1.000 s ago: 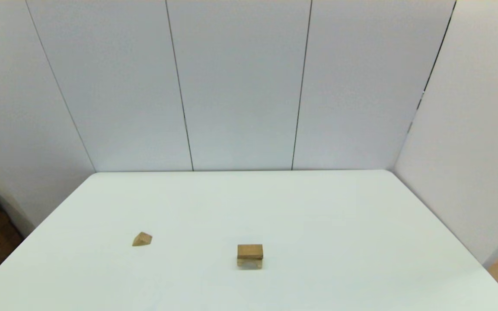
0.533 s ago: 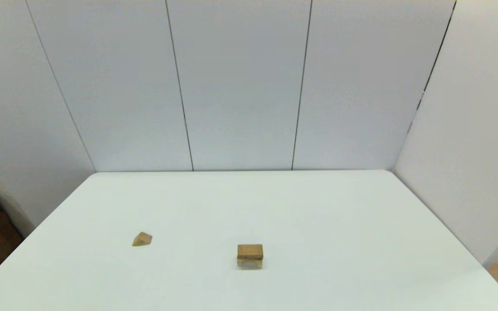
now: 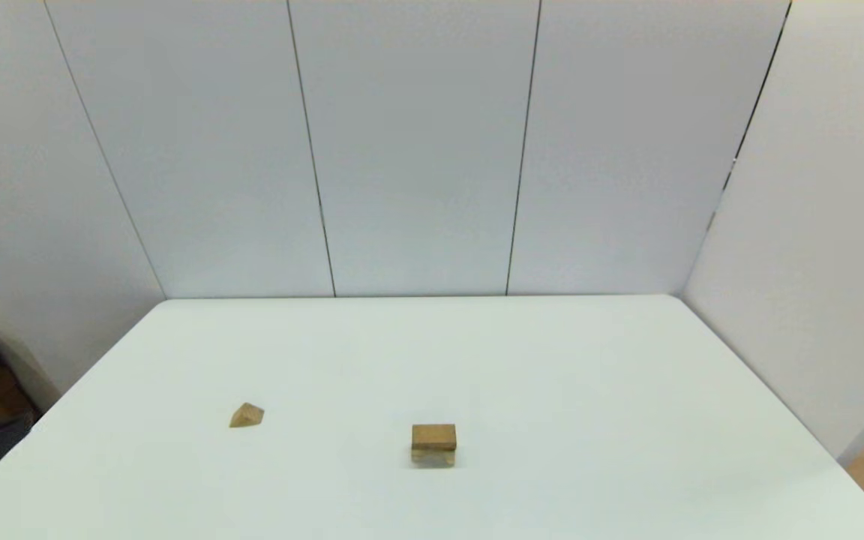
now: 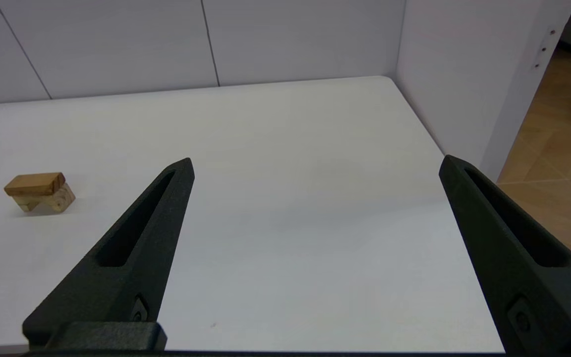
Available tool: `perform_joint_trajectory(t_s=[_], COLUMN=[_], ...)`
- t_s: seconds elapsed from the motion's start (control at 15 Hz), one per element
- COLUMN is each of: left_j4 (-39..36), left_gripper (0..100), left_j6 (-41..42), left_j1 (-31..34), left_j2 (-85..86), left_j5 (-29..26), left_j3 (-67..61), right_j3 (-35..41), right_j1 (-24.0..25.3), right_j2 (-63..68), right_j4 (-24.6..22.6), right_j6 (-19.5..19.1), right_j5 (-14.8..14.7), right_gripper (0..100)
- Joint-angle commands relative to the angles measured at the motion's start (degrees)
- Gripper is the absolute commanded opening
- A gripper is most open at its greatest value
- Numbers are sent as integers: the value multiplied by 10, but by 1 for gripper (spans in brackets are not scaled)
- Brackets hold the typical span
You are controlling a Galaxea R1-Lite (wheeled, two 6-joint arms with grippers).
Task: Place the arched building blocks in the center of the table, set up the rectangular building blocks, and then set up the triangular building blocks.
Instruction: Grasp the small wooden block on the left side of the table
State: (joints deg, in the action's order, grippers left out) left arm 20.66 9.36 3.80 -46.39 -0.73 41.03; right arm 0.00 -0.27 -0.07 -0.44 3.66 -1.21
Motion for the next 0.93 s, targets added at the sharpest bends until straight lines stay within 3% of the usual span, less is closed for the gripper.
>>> perform_joint_trajectory(t_s=[0.07,0.27,0.53,0.67,0.93], left_j4=[111,126,250,311,337], left_gripper=[100,100,100,100,100], left_j6=[108,168,223,283,414], left_j1=[16,16,14,14,9], left_j2=[-336,-458,-603,-669,-760], left_j5=[1,-1,-1,-2,0], left_j3=[214,272,403,478,562], right_j3=[1,1,0,0,0], right_j1=[0,0,0,0,0], right_j2=[1,1,1,1,1], right_j4=[0,0,0,0,-1], right_j6=[0,0,0,0,0], right_j5=[0,1,0,0,1], right_gripper=[100,100,100,100,100])
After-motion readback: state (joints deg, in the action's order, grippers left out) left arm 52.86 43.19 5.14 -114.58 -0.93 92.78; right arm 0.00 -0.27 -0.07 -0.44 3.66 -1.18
